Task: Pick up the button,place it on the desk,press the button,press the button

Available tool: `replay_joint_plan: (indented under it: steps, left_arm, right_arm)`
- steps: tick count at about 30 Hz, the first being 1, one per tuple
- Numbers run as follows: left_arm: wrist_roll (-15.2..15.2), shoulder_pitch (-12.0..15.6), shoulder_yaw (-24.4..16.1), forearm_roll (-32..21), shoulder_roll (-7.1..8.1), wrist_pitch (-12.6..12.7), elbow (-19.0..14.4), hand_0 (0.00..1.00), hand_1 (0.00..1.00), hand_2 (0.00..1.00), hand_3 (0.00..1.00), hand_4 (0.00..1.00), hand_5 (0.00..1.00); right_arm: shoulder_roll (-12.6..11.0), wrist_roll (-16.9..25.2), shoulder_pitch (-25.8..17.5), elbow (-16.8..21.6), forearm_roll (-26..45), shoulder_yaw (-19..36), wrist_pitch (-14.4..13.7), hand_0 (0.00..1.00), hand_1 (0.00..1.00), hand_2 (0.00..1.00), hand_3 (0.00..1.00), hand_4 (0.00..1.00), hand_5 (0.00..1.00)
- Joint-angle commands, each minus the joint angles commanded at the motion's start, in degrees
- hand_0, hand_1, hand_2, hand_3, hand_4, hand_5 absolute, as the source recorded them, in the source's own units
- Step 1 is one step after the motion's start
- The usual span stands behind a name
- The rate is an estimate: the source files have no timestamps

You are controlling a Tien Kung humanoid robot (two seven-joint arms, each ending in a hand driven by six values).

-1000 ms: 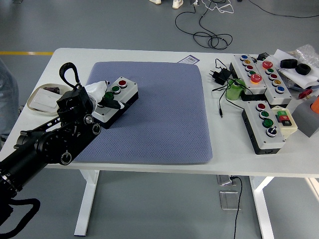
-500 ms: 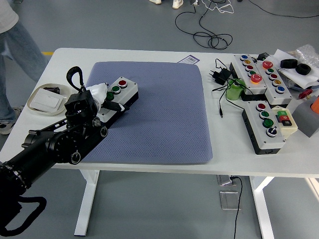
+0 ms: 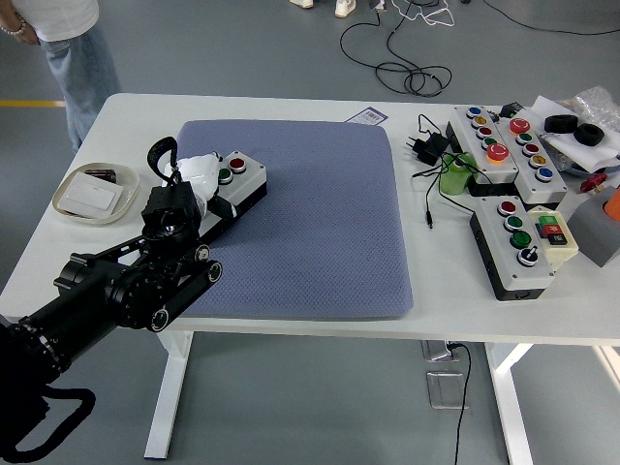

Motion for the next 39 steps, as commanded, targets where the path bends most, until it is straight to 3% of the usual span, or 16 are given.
replay_joint_plan:
  steps: [1, 6, 7, 12, 13, 18, 19, 23, 28, 30, 39]
  left_arm:
    - [0.0, 0.0, 0.04, -0.03, -0.01, -0.06, 0.03, 0.481, 0.395, 0.377, 0.539, 0.616, 0.002]
    - [0.0, 0.02, 0.61, -0.19, 0.18, -0.8, 0.31, 0.481, 0.395, 0.377, 0.539, 0.616, 0.002]
    - [0.0, 0.04, 0.65, -0.19, 0.26, -0.83, 0.3, 0.403, 0.325, 0.31, 0.464, 0.578, 0.002]
    - [0.0, 0.16, 0.38, -0.82, 0.62, -0.95, 0.03, 0.403, 0.325, 0.31, 0.464, 0.578, 0.002]
    - [0.0, 0.2, 0.28, -0.98, 0.68, -1.02, -0.03, 0.341, 0.288, 0.288, 0.368, 0.531, 0.002]
    - [-3.33, 0.72, -0.75, -2.05, 1.33, -1.48, -0.56, 0.341, 0.288, 0.288, 0.368, 0.531, 0.002]
    - [-4.16, 0.84, -0.98, -2.6, 1.46, -1.79, -0.62, 0.299, 0.247, 0.237, 0.29, 0.475, 0.002]
    - [-6.16, 1.26, -1.47, -4.62, 1.85, -3.26, -0.99, 0.299, 0.247, 0.237, 0.29, 0.475, 0.002]
    - [-8.68, 1.73, -1.75, -5.76, 2.44, -3.28, -2.0, 0.266, 0.209, 0.203, 0.262, 0.442, 0.002]
    - [-10.62, 2.02, -1.89, -7.56, 3.09, -2.14, -2.81, 0.266, 0.209, 0.203, 0.262, 0.442, 0.002]
    - [-21.21, 2.57, -2.01, -10.96, 7.6, -3.38, -7.67, 0.27, 0.206, 0.204, 0.24, 0.442, 0.002]
  right_arm:
    - [0.0, 0.0, 0.0, 0.0, 0.0, 0.0, 0.0, 0.644, 0.507, 0.547, 0.588, 0.241, 0.343]
    - [0.0, 0.01, -0.02, 0.0, -0.08, 0.13, 0.0, 0.644, 0.507, 0.547, 0.588, 0.241, 0.343]
    - [0.0, 0.01, -0.02, 0.0, -0.08, 0.12, 0.01, 0.644, 0.507, 0.547, 0.588, 0.241, 0.343]
    - [-0.01, 0.0, 0.01, 0.0, -0.14, 0.22, 0.0, 0.644, 0.507, 0.547, 0.588, 0.241, 0.343]
    - [-0.01, 0.01, 0.01, 0.0, -0.15, 0.24, 0.01, 0.643, 0.508, 0.547, 0.588, 0.241, 0.343]
    - [-0.01, 0.04, -0.03, 0.0, -0.15, 0.44, -0.02, 0.643, 0.508, 0.547, 0.588, 0.241, 0.343]
    - [-0.01, 0.05, -0.05, 0.0, -0.13, 0.46, -0.03, 0.644, 0.507, 0.547, 0.588, 0.241, 0.343]
    - [0.0, 0.04, -0.06, 0.0, -0.19, 0.55, -0.03, 0.644, 0.507, 0.547, 0.588, 0.241, 0.343]
    - [0.07, -0.05, -0.07, 0.0, -0.38, 0.72, -0.05, 0.643, 0.507, 0.547, 0.588, 0.241, 0.343]
    - [0.1, -0.07, -0.01, 0.0, -0.32, 0.64, -0.08, 0.643, 0.507, 0.547, 0.588, 0.241, 0.343]
    - [0.17, -0.15, 0.01, 0.0, -0.42, 0.84, -0.12, 0.643, 0.507, 0.547, 0.588, 0.241, 0.342]
